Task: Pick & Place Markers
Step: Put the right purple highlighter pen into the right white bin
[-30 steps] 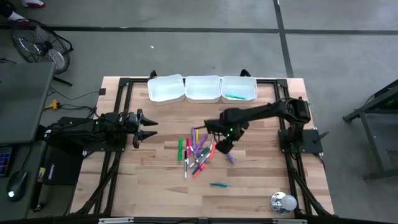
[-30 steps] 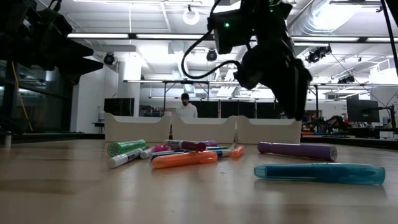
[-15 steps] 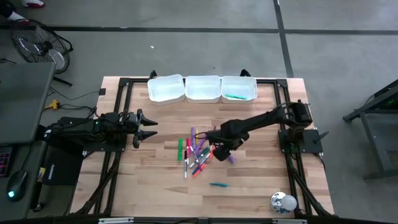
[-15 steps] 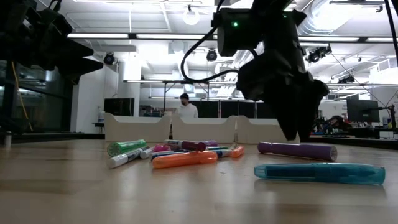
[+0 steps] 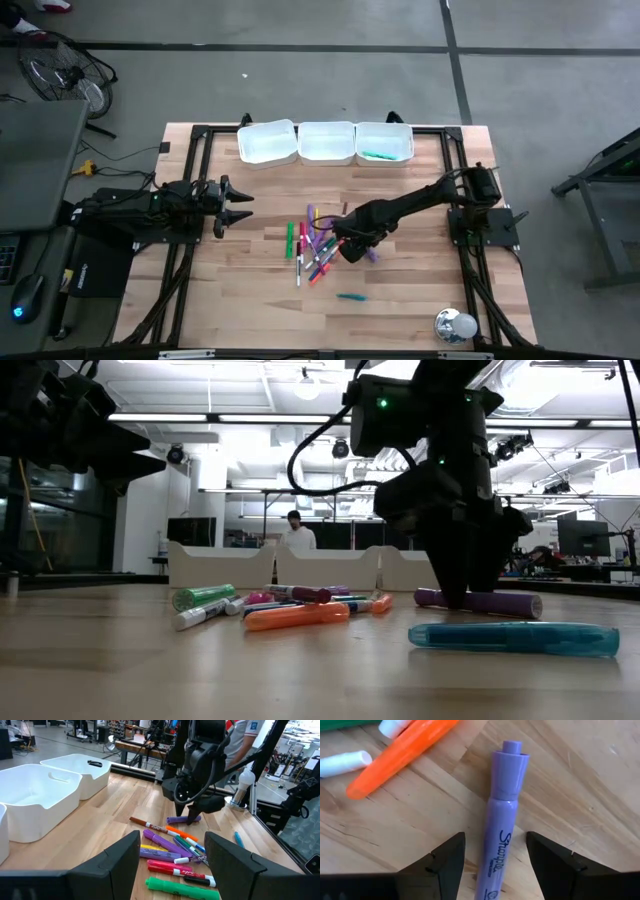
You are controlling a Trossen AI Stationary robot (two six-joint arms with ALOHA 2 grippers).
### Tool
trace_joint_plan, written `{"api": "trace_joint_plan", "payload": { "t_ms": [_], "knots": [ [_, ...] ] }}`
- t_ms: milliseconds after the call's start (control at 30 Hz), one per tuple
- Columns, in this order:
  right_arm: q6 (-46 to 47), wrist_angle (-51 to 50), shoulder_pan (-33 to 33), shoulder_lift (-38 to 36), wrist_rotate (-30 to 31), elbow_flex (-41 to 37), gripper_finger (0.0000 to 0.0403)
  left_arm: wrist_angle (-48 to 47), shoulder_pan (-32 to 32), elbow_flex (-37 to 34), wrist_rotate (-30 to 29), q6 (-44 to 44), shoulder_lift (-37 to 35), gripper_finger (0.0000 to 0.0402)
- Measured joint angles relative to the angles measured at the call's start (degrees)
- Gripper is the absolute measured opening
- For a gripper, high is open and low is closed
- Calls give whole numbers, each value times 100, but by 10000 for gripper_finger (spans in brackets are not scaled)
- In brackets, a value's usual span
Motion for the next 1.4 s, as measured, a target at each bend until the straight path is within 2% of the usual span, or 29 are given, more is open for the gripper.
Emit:
{"api": "trace_joint_plan", "payload": {
  "t_ms": [467,700,1400],
  "knots": [
    [206,41,312,326,185,24,204,0,1,0,0,-1,-1,220],
    [239,43,279,331,12,19,198,0,1,1,0,-1,0,220],
    [404,-11,206,331,-235,7,68,0,-1,0,0,-1,0,220]
  ]
}}
